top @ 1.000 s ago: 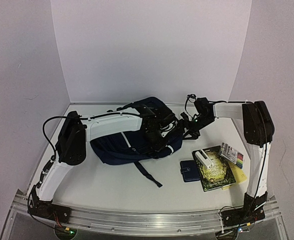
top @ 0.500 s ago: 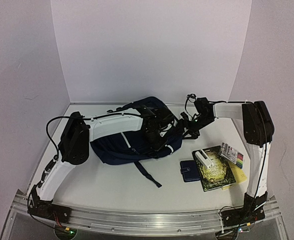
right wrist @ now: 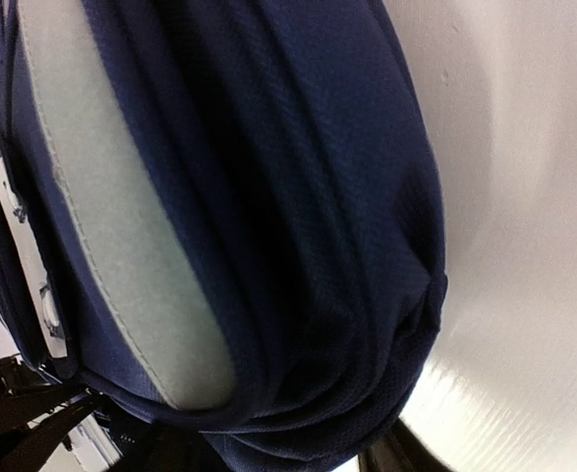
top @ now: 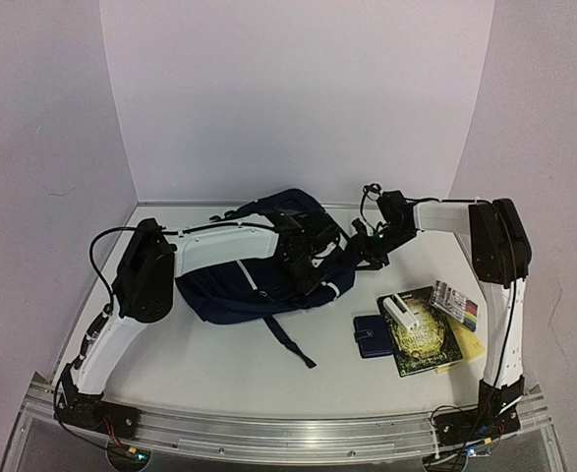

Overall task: Pack the student bag
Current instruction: Unzip the student bag at the center of the board.

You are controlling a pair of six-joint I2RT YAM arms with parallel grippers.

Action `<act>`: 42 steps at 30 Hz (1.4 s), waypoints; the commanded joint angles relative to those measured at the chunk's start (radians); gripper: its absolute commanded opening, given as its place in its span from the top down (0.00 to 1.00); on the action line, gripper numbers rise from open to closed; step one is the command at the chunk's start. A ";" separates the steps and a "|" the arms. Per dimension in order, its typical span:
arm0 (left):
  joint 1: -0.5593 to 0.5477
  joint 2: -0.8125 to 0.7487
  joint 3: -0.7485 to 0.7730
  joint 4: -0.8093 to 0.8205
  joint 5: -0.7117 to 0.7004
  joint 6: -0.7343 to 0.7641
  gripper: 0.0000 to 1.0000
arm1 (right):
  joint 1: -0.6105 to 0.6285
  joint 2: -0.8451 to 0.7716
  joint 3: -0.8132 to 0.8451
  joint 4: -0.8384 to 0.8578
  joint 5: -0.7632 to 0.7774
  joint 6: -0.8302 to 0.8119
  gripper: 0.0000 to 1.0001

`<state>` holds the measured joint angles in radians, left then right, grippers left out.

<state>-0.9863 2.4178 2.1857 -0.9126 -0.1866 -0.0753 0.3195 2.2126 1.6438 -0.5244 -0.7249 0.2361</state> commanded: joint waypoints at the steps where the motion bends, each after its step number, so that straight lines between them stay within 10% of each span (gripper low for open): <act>1: -0.009 -0.129 -0.098 0.015 -0.037 -0.021 1.00 | 0.016 0.033 0.047 0.020 0.060 -0.001 0.58; 7: -0.027 -0.285 -0.288 0.080 -0.042 -0.062 1.00 | 0.012 0.047 0.066 0.020 0.091 0.005 0.99; 24: -0.027 -0.603 -0.780 0.463 -0.015 -0.304 1.00 | -0.016 0.010 0.046 0.042 0.128 0.020 1.00; 34: -0.001 -0.578 -0.829 0.575 0.090 -0.371 0.86 | -0.015 -0.021 0.008 0.063 0.090 0.027 1.00; 42: 0.015 -0.574 -0.844 0.600 0.143 -0.364 0.95 | -0.015 -0.034 0.005 0.066 0.085 0.023 1.00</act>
<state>-0.9843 1.8908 1.3471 -0.3310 -0.0743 -0.4332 0.3192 2.2252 1.6535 -0.4872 -0.7151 0.2634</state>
